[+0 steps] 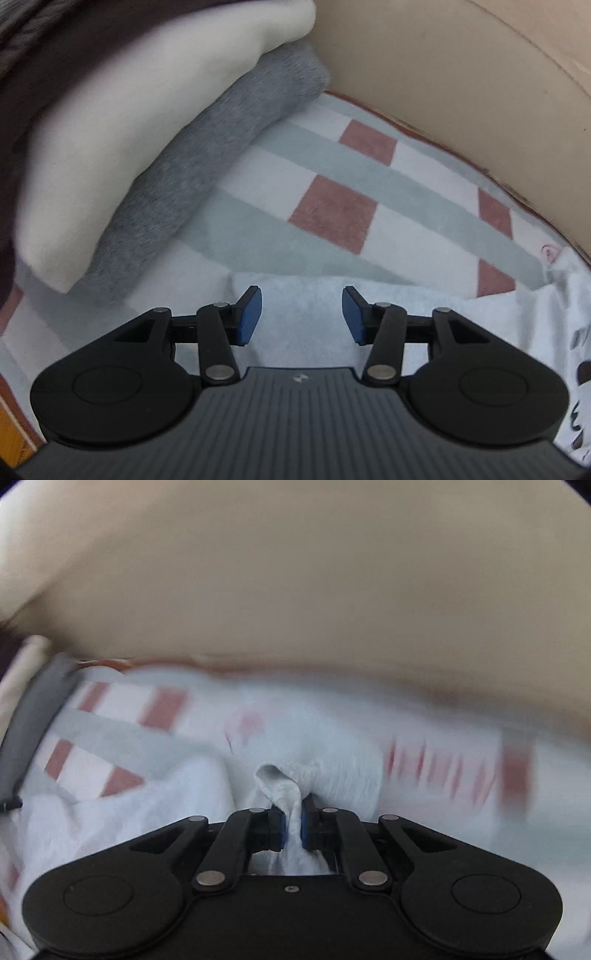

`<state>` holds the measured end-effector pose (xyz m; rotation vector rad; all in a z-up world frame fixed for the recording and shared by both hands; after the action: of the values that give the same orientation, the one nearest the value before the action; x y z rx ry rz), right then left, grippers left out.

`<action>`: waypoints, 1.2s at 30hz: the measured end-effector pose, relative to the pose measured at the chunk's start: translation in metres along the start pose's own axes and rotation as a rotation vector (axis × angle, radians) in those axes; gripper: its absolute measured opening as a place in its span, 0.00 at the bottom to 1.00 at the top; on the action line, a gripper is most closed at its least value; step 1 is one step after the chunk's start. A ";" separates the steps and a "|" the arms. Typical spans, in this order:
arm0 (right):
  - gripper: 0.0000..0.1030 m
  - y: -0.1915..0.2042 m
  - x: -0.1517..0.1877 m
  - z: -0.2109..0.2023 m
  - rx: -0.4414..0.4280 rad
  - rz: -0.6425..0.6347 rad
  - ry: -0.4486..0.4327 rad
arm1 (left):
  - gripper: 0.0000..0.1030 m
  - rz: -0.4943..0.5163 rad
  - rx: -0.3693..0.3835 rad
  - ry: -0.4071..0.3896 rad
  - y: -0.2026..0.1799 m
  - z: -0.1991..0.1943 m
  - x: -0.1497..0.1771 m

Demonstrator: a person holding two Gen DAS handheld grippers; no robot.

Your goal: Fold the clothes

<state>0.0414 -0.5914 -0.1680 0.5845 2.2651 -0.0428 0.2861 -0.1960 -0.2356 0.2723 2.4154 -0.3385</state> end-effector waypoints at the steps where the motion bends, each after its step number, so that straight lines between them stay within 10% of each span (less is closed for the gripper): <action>1: 0.08 0.002 -0.015 -0.020 0.017 -0.024 -0.077 | 0.46 0.000 -0.003 0.002 0.001 -0.001 -0.001; 5: 0.09 0.001 -0.031 -0.084 0.085 -0.053 -0.280 | 0.46 -0.015 0.010 0.017 0.004 -0.002 -0.002; 13: 0.11 -0.050 0.116 -0.046 0.252 0.009 0.089 | 0.46 -0.053 0.124 0.158 -0.023 0.014 0.024; 17: 0.36 -0.053 0.110 -0.048 0.272 0.060 0.103 | 0.46 -0.018 0.126 0.174 -0.035 0.020 0.030; 22: 0.43 -0.066 0.071 -0.064 0.376 0.014 0.037 | 0.47 0.019 0.130 0.186 -0.047 0.027 0.036; 26: 0.53 -0.047 0.031 -0.061 0.258 0.048 -0.019 | 0.48 0.045 0.120 0.168 -0.052 0.029 0.035; 29: 0.73 -0.031 0.014 -0.035 0.153 0.134 0.019 | 0.36 0.089 0.118 0.138 -0.057 0.029 0.034; 31: 0.74 -0.020 0.016 -0.008 0.085 0.189 0.106 | 0.09 0.145 0.118 0.104 -0.063 0.026 0.033; 36: 0.74 -0.013 0.048 0.039 0.199 0.142 0.252 | 0.04 0.155 0.180 0.031 -0.079 0.010 0.025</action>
<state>0.0342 -0.5922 -0.2313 0.8987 2.4730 -0.1317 0.2511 -0.2712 -0.2453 0.5458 2.3792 -0.4846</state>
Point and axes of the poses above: each gripper's, at about its wrist camera, not at the fingertips, and z roughly the way its jaws point, y to its left, x to its underside, the point moved 9 cm from there along z, roughly the way its jaws point, and after that the axes turned 9 degrees about -y, right-handed, at the moved point
